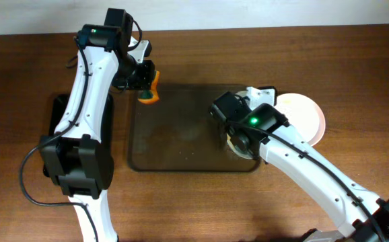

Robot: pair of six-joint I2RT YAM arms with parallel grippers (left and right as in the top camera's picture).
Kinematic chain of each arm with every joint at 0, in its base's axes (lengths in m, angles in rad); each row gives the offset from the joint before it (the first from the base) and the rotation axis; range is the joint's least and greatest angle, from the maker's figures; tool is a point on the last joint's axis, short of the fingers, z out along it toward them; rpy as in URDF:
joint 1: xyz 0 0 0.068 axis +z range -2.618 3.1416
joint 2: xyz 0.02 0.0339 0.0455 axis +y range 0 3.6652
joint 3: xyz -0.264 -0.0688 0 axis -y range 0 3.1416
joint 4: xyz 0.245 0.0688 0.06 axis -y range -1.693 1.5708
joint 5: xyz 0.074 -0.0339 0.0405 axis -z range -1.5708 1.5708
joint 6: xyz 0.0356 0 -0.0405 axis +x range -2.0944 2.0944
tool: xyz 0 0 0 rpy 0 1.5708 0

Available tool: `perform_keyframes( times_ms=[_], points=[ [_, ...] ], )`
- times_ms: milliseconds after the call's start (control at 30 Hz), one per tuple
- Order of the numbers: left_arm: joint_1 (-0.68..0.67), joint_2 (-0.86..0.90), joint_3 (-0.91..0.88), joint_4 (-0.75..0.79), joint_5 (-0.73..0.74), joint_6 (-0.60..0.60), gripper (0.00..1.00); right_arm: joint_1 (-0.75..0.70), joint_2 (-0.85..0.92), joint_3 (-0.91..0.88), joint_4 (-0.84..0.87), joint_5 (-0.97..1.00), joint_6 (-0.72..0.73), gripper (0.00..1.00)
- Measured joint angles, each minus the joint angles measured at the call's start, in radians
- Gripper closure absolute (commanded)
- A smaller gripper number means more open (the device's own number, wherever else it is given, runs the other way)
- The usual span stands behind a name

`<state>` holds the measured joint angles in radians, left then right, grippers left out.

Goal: Clean dirty plates on tray and stack at the side
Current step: 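Hold the last plate with right gripper, scrub it with sponge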

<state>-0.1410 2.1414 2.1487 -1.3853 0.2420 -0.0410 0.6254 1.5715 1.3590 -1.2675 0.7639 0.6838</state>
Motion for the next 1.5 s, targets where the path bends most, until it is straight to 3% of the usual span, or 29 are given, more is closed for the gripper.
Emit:
perform_keyframes(
  times_ms=[333,500,600,733,867,1033,1067,1133,1200,1500],
  points=[
    [0.000,0.000,0.000,0.000,0.000,0.000,1.00,0.007,-0.002,0.008,-0.010,0.323,0.062,0.96],
    [0.000,0.000,0.000,-0.001,0.000,0.000,1.00,0.143,-0.005,0.012,0.108,0.506,0.071,0.96],
    [0.000,0.000,0.000,0.000,0.000,0.000,1.00,0.116,-0.006,0.013,0.121,0.323,0.072,0.96],
    [0.000,0.000,0.000,0.000,0.000,0.000,1.00,-0.096,-0.008,0.013,0.144,-0.035,0.047,0.96],
    [-0.003,0.000,0.000,-0.001,0.000,0.000,1.00,-0.268,-0.005,0.011,0.271,-0.374,-0.011,0.96],
    [-0.020,0.000,0.000,0.000,0.000,0.000,1.00,-0.236,0.064,-0.225,0.511,-0.580,0.207,0.96],
    [-0.020,0.000,0.000,0.000,0.000,0.000,1.00,-0.230,0.076,-0.256,0.542,-0.592,0.231,0.88],
    [-0.020,0.000,0.000,0.000,0.000,-0.001,1.00,-0.219,0.090,-0.341,0.649,-0.652,0.286,0.52],
    [-0.020,0.000,0.000,0.002,0.000,0.000,1.00,-0.217,0.097,-0.347,0.706,-0.710,0.270,0.35],
    [-0.020,0.000,0.000,0.011,0.000,0.000,1.00,-0.264,0.155,-0.351,0.961,-0.757,-0.187,0.36]
  ],
)
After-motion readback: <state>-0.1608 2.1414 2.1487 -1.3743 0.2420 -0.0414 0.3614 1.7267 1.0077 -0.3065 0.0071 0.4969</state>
